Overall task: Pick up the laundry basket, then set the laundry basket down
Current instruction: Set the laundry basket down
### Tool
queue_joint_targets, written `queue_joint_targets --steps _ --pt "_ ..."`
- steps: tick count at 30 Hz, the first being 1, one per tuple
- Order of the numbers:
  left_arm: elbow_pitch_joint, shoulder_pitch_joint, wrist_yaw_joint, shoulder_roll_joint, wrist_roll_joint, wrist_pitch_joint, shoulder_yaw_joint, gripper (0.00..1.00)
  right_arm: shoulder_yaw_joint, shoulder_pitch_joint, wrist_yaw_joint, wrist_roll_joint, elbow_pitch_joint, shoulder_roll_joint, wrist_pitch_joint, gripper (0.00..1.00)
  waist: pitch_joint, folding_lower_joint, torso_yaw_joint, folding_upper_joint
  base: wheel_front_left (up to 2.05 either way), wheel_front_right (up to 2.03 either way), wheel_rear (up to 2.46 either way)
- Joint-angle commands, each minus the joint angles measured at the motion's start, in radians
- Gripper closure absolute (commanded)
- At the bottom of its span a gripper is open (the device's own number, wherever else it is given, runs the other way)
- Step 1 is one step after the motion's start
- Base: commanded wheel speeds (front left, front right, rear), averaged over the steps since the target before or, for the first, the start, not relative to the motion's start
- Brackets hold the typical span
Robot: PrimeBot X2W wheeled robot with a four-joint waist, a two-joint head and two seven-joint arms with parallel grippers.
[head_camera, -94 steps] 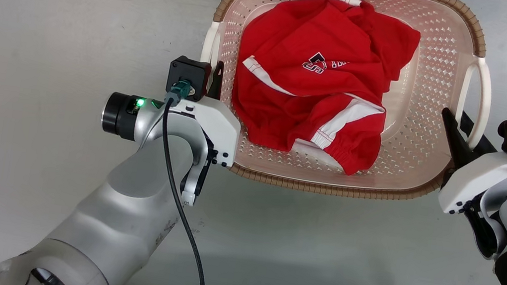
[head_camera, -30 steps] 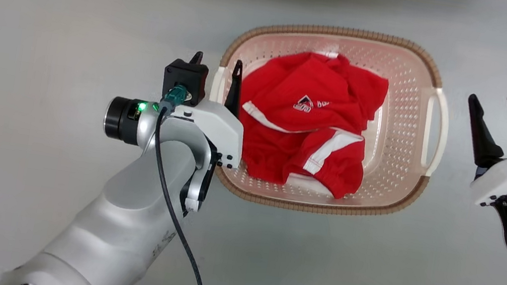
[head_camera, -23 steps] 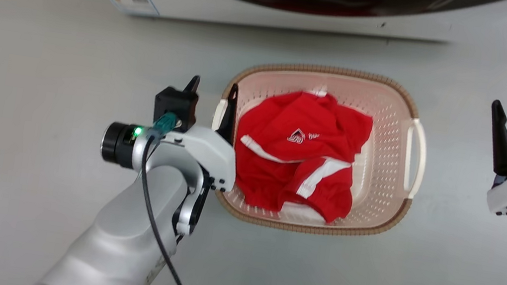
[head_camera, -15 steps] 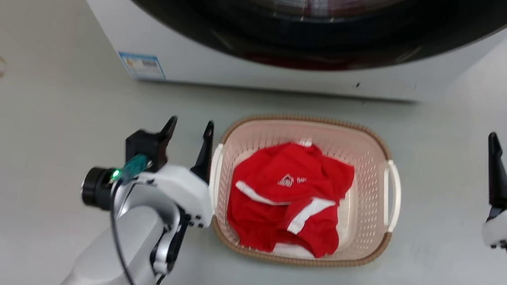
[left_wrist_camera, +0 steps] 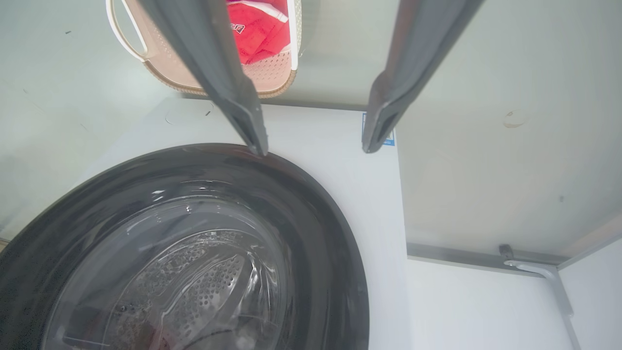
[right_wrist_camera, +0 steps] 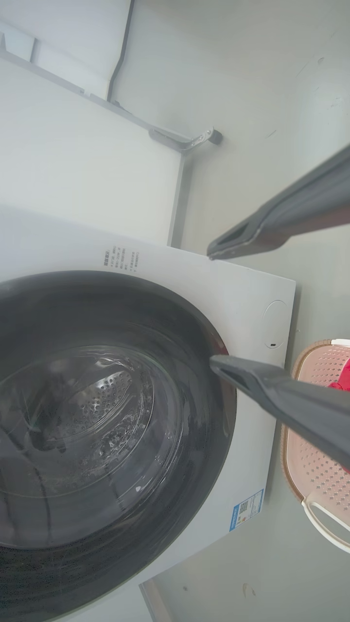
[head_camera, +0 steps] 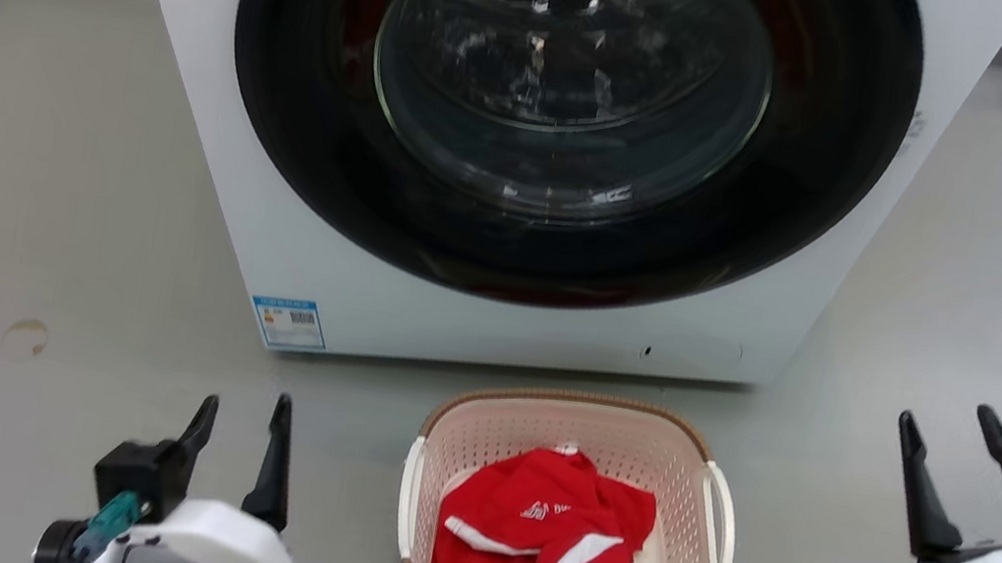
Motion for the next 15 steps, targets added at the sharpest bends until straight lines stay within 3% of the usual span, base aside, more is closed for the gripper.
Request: queue_joint_targets --steps 1,8,15 --pt "-0.044 0.017 -0.006 0.023 0.015 -0.006 0.049 0.00 0.009 0.016 0.004 -0.016 -0.040 -0.017 -0.006 0.00 -0.052 0.0000 -0.008 -0.0001 0.00 0.00 0.00" --pt "-0.156 0.182 -0.002 0.040 0.034 -0.006 0.123 0.00 -0.007 0.138 0.004 -0.054 -0.130 -0.004 -0.006 0.00 -0.125 0.0000 -0.024 -0.0001 0.00 0.00 0.00" --pt "-0.221 0.250 0.011 0.027 0.043 -0.006 0.146 0.00 -0.035 0.194 0.004 -0.058 -0.171 0.008 -0.006 0.00 -0.141 0.0000 -0.025 -0.0001 0.00 0.00 0.00"
